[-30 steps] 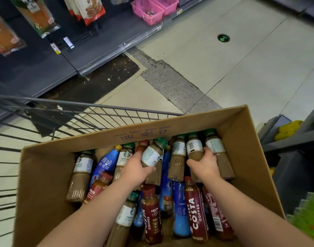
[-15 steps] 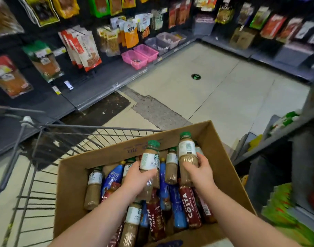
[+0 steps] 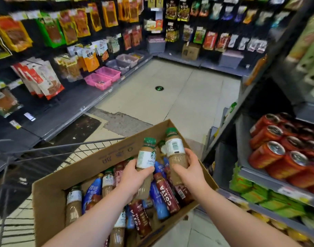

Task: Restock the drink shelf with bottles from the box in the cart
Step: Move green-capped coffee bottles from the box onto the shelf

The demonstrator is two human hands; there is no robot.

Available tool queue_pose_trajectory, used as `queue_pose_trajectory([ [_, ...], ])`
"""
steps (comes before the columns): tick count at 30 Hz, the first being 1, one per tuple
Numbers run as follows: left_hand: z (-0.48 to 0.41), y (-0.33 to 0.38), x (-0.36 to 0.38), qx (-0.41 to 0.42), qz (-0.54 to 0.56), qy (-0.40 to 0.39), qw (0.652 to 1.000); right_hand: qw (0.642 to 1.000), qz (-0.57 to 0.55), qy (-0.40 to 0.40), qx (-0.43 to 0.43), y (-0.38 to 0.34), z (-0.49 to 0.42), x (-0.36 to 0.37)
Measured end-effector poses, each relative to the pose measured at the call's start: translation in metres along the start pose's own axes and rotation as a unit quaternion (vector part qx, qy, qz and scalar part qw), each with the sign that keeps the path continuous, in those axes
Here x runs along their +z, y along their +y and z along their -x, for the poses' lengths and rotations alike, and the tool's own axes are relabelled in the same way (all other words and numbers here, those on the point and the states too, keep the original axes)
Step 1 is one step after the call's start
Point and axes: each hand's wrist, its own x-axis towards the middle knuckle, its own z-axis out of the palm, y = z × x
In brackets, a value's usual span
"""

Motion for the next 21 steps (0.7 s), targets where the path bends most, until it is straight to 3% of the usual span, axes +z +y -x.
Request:
queue_pose_trajectory([
  [10,0.086,0.044,0.106,0.081,0.022,-0.086,0.993,0.992,0.02,0.101,-0.073,0.013,0.086,-0.132],
  [21,0.32,0.061,0.327,0.169,-0.016,-0.287,0.943,0.947,-0.002,0.312,-0.073,0.098,0.315,-0.365],
])
